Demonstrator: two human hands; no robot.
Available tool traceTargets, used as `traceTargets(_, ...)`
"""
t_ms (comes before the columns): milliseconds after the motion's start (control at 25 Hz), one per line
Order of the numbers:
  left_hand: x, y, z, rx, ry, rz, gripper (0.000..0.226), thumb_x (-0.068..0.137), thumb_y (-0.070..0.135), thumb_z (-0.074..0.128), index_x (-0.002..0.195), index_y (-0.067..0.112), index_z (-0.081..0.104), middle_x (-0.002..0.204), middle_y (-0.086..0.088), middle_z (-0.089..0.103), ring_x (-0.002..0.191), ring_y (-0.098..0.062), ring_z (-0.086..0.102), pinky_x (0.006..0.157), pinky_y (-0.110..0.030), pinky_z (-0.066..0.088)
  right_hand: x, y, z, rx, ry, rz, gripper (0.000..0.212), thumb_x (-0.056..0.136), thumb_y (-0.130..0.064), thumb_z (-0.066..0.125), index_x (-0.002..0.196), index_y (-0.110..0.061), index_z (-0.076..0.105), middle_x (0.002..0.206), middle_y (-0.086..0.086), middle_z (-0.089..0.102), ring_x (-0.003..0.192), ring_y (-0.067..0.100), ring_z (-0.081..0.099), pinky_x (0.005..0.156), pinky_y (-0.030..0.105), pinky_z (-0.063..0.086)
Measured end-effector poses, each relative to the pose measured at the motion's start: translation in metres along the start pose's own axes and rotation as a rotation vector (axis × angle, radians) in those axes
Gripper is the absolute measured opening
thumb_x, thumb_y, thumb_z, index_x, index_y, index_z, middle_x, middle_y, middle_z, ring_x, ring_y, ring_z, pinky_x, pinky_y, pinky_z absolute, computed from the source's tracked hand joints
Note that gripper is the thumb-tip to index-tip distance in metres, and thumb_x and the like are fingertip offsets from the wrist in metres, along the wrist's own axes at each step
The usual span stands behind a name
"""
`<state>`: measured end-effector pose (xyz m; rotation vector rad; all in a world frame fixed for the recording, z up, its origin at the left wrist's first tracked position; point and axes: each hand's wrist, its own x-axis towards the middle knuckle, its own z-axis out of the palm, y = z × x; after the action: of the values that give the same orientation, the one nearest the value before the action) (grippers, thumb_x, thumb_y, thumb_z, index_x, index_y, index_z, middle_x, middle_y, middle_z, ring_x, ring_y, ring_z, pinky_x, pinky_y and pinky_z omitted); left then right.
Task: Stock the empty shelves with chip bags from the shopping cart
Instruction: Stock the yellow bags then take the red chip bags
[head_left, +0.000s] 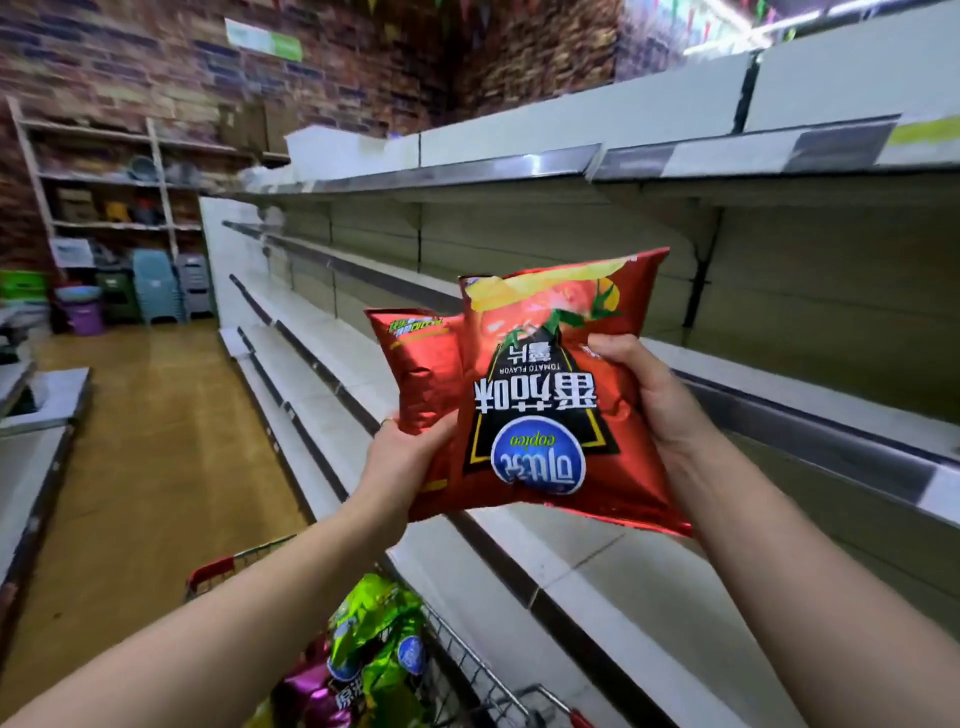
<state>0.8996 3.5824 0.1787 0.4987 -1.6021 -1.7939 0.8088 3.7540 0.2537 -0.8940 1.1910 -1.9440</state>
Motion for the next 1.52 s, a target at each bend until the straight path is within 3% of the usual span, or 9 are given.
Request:
traceTargets(160, 0.000, 0.033, 0.051, -0.010, -0.105, -0.016, 0.031, 0.069, 0.030, 0.080, 0.088, 0.014, 0.061, 0.066, -0.007, 0.067, 0.045, -0.021, 0.064, 0.043, -0.036, 0.054, -0.023, -0.048, -0.015, 0.046, 0.131, -0.166, 0.030, 0.082, -0.026, 0.049, 0.088, -0.009, 0.073, 0.081, 0.009, 0.073, 0.067, 0.020, 0.070, 0.068, 0.030, 0.058)
traceTargets(320, 0.007, 0.053, 0.092, -0.009, -0.184, 0.001, 0.071, 0.042, 0.060, 0.076, 0.097, 0.018, 0.060, 0.081, -0.012, 0.068, 0.056, -0.030, 0.067, 0.051, -0.039, 0.055, -0.045, -0.075, -0.023, 0.061, 0.215, -0.198, 0.030, 0.077, -0.028, 0.053, 0.077, -0.009, 0.076, 0.082, 0.010, 0.073, 0.068, 0.021, 0.069, 0.070, 0.032, 0.057)
traceTargets(480, 0.027, 0.068, 0.123, 0.061, -0.227, 0.147, 0.024, 0.075, 0.026, 0.077, 0.090, 0.013, 0.063, 0.063, 0.005, 0.069, 0.045, 0.000, 0.061, 0.040, -0.014, 0.045, -0.065, -0.095, -0.038, 0.062, 0.301, -0.318, 0.042, 0.088, -0.022, 0.045, 0.063, -0.010, 0.076, 0.070, 0.007, 0.073, 0.057, 0.016, 0.069, 0.054, 0.024, 0.056)
traceTargets(640, 0.052, 0.077, 0.140, 0.038, -0.502, -0.065, 0.063, 0.054, 0.040, 0.085, 0.108, 0.013, 0.067, 0.092, -0.008, 0.075, 0.074, -0.022, 0.072, 0.067, -0.034, 0.058, -0.078, -0.105, -0.052, -0.001, 0.411, -0.419, 0.061, 0.096, -0.015, 0.036, 0.046, -0.012, 0.071, 0.054, 0.000, 0.068, 0.045, 0.008, 0.064, 0.041, 0.015, 0.047)
traceTargets(760, 0.066, 0.082, 0.161, 0.004, -0.600, -0.168, 0.059, 0.063, 0.042, 0.077, 0.112, 0.013, 0.066, 0.100, -0.014, 0.073, 0.074, -0.027, 0.071, 0.073, -0.042, 0.059, -0.077, -0.112, -0.059, -0.044, 0.482, -0.478, 0.049, 0.085, -0.017, 0.043, 0.043, -0.014, 0.070, 0.052, -0.002, 0.067, 0.045, 0.005, 0.064, 0.040, 0.013, 0.046)
traceTargets(1040, 0.083, 0.076, 0.216, -0.012, -0.706, -0.234, 0.051, 0.070, 0.037, 0.076, 0.110, 0.006, 0.066, 0.080, -0.013, 0.074, 0.058, -0.023, 0.070, 0.057, -0.033, 0.058, -0.069, -0.118, -0.077, -0.022, 0.573, -0.521, 0.044, 0.088, -0.012, 0.042, 0.056, -0.011, 0.073, 0.055, 0.001, 0.069, 0.047, 0.008, 0.065, 0.041, 0.015, 0.047)
traceTargets(1240, 0.102, 0.070, 0.238, 0.057, -0.789, -0.262, 0.071, 0.046, 0.046, 0.078, 0.105, 0.009, 0.066, 0.078, -0.011, 0.074, 0.059, -0.023, 0.070, 0.060, -0.032, 0.057, -0.061, -0.112, -0.091, 0.001, 0.629, -0.498, 0.017, 0.085, -0.015, 0.048, 0.097, -0.012, 0.060, 0.068, 0.003, 0.072, 0.057, 0.013, 0.068, 0.052, 0.020, 0.054)
traceTargets(1320, 0.110, 0.068, 0.240, 0.103, -0.810, -0.282, 0.060, 0.054, 0.047, 0.076, 0.100, 0.011, 0.066, 0.075, -0.010, 0.074, 0.058, -0.023, 0.070, 0.063, -0.033, 0.057, -0.058, -0.109, -0.097, 0.028, 0.650, -0.459, 0.036, 0.073, -0.021, 0.056, 0.108, -0.013, 0.058, 0.076, 0.006, 0.072, 0.062, 0.017, 0.069, 0.058, 0.024, 0.057)
traceTargets(1520, 0.131, 0.063, 0.247, 0.161, -0.836, -0.315, 0.031, 0.081, 0.043, 0.065, 0.089, 0.013, 0.065, 0.066, -0.009, 0.072, 0.050, -0.021, 0.067, 0.049, -0.029, 0.057, -0.056, -0.107, -0.104, -0.023, 0.701, -0.375, 0.039, 0.091, -0.019, 0.047, 0.063, -0.015, 0.074, 0.065, 0.005, 0.072, 0.053, 0.016, 0.068, 0.048, 0.021, 0.053)
